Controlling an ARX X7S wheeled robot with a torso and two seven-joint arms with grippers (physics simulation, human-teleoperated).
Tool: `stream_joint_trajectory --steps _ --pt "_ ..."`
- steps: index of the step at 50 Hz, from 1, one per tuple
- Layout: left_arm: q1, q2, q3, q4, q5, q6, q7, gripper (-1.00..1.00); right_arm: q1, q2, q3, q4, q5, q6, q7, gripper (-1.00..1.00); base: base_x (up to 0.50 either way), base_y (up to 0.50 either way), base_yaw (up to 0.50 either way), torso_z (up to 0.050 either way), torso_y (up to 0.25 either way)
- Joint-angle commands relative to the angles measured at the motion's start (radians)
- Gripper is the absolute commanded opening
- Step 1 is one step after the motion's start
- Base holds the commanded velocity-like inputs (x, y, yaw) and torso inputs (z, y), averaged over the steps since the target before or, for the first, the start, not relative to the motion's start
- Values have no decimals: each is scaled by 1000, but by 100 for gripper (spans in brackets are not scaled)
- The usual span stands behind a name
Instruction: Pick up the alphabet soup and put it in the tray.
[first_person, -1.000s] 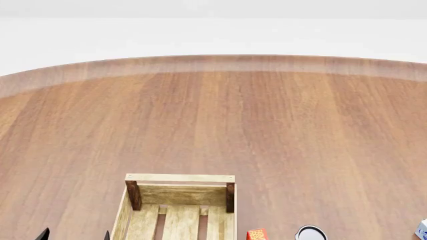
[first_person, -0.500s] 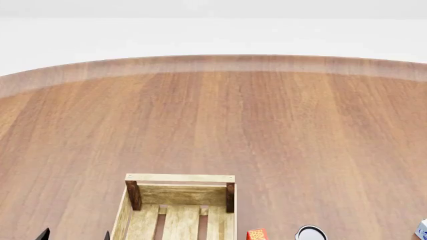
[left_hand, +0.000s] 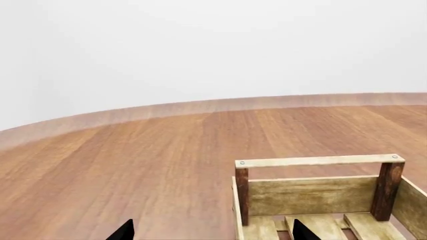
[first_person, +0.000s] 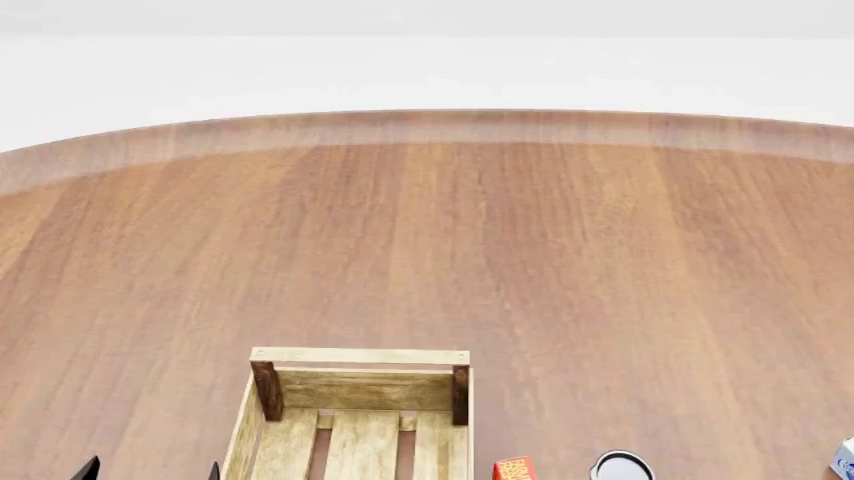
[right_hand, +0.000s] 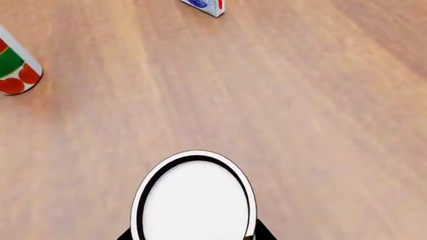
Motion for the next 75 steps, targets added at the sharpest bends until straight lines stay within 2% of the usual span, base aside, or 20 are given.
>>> stream_joint_trajectory --steps 1,15,26,41,56,65,75 --pt "-3 -2 4 -5 -3 2 -3 100 0 3 3 -28 3 3 -4 -100 0 0 0 0 0" --pt "-1 -8 11 3 -6 2 -9 100 -31 18 22 -232 60 94 28 -100 0 0 0 0 0" --pt "-3 -11 14 2 -11 0 -13 100 31 50 15 -394 148 220 74 -100 0 0 0 0 1" --pt "-7 -14 19 -2 -17 1 -18 100 106 101 -20 -483 194 323 133 -100 0 0 0 0 0" --pt "-9 -18 24 -2 -23 4 -20 100 237 142 -107 -516 231 417 194 -100 0 0 0 0 1" --pt "-8 -21 26 1 -27 4 -22 100 373 158 -222 -504 243 475 236 -100 0 0 0 0 0" --pt "-9 -24 29 3 -31 4 -25 100 449 155 -306 -490 242 495 256 -100 0 0 0 0 1"
